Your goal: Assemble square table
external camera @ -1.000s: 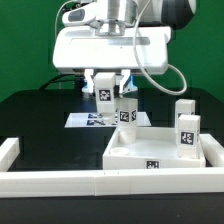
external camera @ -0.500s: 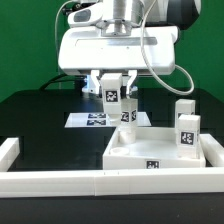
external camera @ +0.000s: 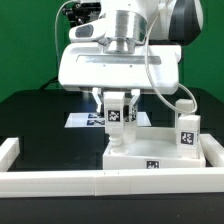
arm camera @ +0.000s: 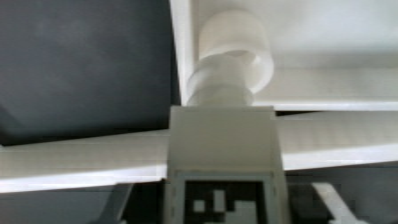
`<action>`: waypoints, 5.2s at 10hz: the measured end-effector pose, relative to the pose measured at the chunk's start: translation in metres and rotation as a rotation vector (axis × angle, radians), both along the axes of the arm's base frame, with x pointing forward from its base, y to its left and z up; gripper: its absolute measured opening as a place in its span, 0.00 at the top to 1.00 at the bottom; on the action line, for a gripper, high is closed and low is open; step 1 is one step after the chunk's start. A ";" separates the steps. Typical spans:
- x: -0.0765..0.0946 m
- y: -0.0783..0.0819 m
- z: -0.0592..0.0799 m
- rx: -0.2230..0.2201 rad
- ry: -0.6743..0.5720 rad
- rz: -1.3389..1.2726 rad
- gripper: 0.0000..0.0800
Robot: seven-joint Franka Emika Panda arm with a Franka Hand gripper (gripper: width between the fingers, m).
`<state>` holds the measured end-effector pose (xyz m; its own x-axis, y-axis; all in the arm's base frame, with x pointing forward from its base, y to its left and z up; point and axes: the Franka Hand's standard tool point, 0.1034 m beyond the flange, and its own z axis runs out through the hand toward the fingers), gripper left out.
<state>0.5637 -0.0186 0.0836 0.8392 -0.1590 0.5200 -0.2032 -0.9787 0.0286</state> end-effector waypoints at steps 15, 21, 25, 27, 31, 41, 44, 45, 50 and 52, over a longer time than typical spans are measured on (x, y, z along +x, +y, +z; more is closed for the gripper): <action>0.005 0.005 -0.008 0.009 0.012 -0.001 0.64; 0.003 0.009 -0.011 0.004 0.012 0.005 0.64; -0.001 0.008 -0.019 0.001 0.026 0.006 0.64; -0.003 0.006 -0.024 -0.003 0.032 0.005 0.64; -0.003 0.009 -0.023 -0.002 0.032 0.008 0.64; 0.003 0.007 0.001 0.041 0.056 0.003 0.19; 0.007 0.006 0.019 0.098 0.107 -0.004 0.19; 0.006 0.007 0.016 0.107 0.124 -0.004 0.19; 0.009 0.002 0.002 0.215 0.433 0.044 0.19; 0.009 0.002 -0.002 0.213 0.463 0.053 0.19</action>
Offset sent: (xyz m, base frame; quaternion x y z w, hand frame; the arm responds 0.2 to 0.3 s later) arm 0.0000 0.0000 0.0000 0.0000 0.0000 0.0000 1.0000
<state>0.5728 -0.0168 0.0816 0.9837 -0.1722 0.0524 -0.1666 -0.9812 -0.0976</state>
